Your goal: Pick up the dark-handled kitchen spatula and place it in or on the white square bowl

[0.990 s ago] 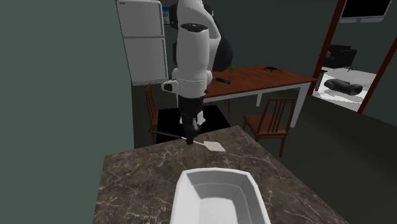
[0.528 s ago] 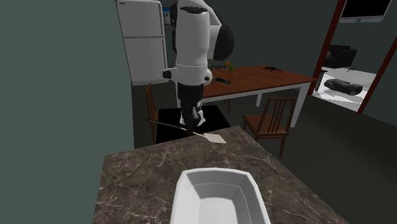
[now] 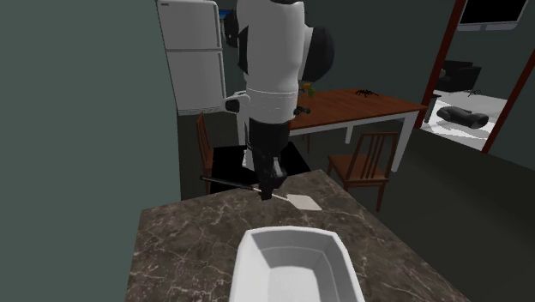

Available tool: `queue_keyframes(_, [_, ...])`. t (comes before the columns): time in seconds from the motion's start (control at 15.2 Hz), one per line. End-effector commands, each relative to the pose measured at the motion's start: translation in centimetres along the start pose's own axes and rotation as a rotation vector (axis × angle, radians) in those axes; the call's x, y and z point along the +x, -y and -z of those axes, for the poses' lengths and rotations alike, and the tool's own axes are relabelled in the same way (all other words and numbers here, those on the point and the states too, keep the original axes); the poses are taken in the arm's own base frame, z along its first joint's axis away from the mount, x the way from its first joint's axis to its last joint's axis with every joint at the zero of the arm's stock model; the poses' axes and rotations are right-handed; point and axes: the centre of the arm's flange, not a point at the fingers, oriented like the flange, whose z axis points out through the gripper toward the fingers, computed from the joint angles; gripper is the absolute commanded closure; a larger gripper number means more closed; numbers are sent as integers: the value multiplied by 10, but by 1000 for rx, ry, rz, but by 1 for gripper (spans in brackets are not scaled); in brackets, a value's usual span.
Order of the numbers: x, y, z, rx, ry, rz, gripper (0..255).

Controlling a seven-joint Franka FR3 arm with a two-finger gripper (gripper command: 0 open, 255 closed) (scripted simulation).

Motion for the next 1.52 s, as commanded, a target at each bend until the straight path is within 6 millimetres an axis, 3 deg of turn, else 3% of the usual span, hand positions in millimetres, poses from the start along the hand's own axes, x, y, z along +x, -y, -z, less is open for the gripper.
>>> queue_keyframes(0.0, [-2, 24, 3, 0, 0, -1, 255])
queue_keyframes(0.46, [-2, 117, 9, 0, 0, -1, 255])
queue_keyframes(0.53, [-2, 138, 10, 0, 0, -1, 255])
queue_keyframes(1.45, [-7, 138, -63, 0, 0, -1, 255])
